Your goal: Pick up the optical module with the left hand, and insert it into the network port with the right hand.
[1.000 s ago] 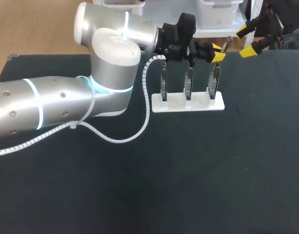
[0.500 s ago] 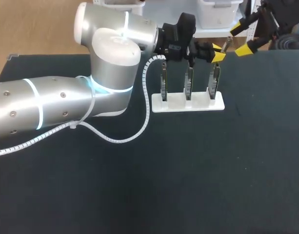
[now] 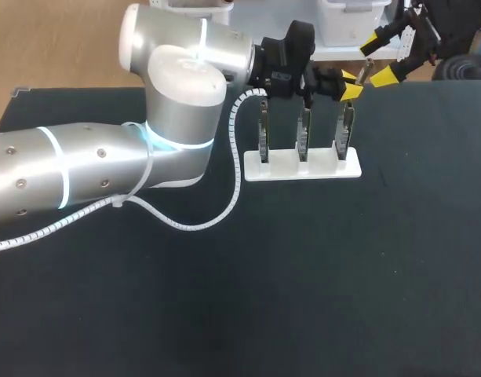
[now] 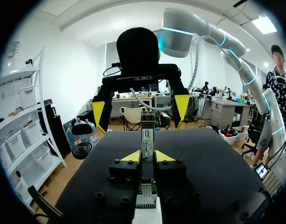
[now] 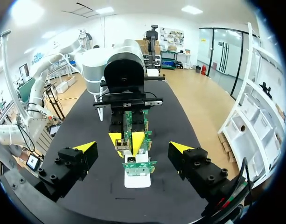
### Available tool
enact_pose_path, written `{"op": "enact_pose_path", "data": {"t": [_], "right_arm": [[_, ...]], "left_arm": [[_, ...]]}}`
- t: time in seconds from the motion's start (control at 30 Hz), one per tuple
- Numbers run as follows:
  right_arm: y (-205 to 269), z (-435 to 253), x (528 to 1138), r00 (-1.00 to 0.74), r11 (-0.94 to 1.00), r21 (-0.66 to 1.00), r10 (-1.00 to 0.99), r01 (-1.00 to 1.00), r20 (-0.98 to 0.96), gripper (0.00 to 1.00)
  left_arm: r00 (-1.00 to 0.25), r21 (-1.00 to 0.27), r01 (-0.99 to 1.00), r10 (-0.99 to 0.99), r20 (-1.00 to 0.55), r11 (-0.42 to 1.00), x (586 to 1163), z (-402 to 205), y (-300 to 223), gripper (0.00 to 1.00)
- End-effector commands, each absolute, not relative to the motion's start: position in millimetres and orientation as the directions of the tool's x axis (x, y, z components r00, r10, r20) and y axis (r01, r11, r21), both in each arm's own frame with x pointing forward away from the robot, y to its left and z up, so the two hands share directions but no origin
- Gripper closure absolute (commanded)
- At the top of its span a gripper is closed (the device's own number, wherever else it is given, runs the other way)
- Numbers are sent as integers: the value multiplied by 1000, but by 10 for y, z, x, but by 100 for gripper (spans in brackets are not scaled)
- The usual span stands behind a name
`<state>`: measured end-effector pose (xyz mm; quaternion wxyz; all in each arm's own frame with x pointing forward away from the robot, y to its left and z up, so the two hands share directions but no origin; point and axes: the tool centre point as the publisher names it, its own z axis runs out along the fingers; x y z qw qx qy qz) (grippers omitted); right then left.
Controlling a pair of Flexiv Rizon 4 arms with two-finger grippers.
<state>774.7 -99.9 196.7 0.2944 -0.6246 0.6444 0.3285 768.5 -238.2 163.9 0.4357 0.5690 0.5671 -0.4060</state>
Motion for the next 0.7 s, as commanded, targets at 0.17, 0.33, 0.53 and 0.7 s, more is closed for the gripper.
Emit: {"op": "enact_pose_path", "data": {"t": [0.17,0.33,0.53,0.7], "right_arm": [[-967,1956,7679,-53,14,56,-607,-998,-793,0],[-945,1994,7670,-48,14,50,-608,-999,-792,0],[-943,2031,7663,-43,12,45,-610,-999,-791,0],[-942,2033,7656,-39,7,44,-613,-999,-789,0]], "left_arm": [[27,34,999,294,-955,20,7704,1641,-2391,100],[27,34,999,294,-955,20,7704,1641,-2391,100],[27,34,999,294,-955,20,7704,1641,-2391,100],[27,34,999,294,-955,20,7704,1641,-2391,100]]}}
